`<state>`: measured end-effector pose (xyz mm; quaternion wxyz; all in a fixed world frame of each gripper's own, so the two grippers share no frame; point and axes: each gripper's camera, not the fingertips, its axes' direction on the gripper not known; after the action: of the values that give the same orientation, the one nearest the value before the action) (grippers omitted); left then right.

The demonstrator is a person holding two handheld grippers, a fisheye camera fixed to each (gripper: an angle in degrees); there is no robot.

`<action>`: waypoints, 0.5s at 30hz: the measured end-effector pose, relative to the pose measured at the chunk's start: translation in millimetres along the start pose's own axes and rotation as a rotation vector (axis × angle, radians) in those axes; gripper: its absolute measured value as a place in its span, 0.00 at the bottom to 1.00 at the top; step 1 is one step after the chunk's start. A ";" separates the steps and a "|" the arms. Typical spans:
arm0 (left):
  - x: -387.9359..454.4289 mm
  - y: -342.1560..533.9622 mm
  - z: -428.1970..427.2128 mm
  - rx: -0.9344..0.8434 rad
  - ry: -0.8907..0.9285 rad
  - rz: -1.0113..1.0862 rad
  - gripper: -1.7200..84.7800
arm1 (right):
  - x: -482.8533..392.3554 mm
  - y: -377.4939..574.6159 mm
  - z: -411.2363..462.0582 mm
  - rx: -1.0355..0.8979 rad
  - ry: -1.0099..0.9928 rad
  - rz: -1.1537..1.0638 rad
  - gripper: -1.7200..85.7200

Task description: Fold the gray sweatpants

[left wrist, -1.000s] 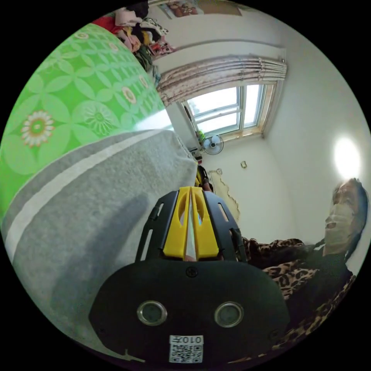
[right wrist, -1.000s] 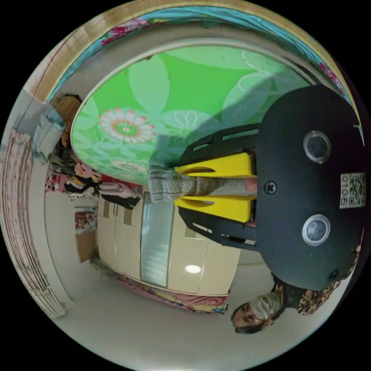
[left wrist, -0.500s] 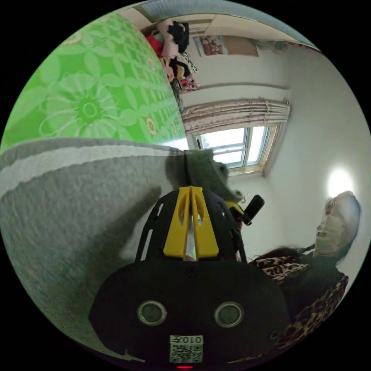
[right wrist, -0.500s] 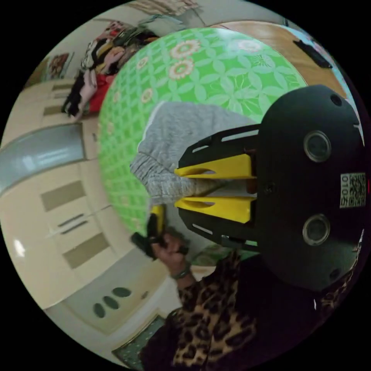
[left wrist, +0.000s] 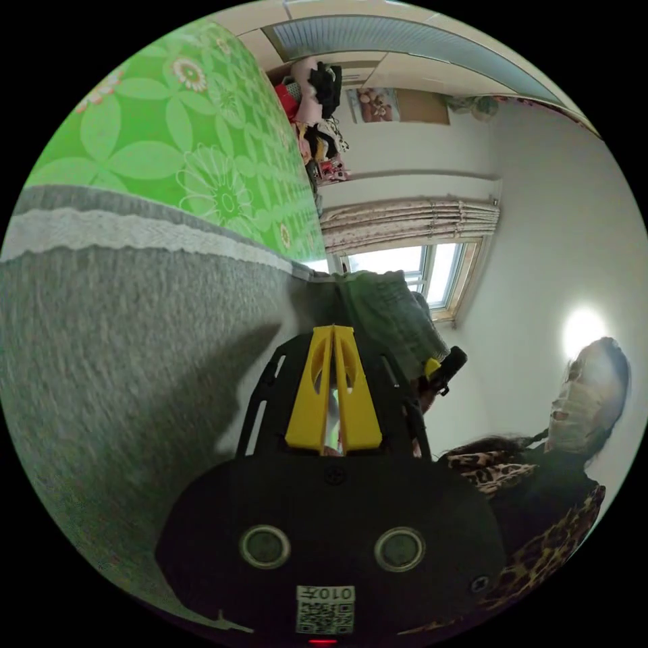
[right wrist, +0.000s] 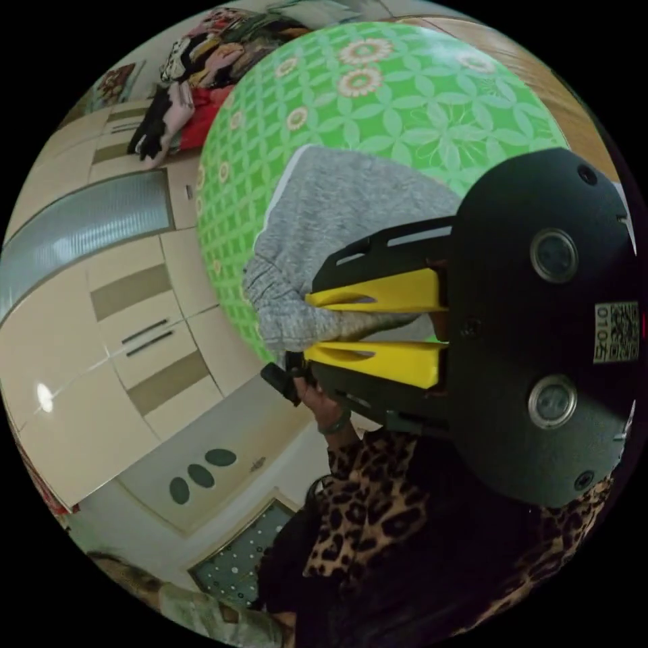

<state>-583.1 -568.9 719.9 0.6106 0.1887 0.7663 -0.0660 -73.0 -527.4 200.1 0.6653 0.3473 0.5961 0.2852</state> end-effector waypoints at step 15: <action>52.4 6.1 24.1 -0.079 -0.020 0.153 0.02 | 71.7 90.7 139.5 -0.115 -0.332 0.097 0.09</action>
<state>-568.5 -560.3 664.5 0.6286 0.2217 0.7454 0.0092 77.6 -433.5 236.9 0.7588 0.3793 0.4433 0.2895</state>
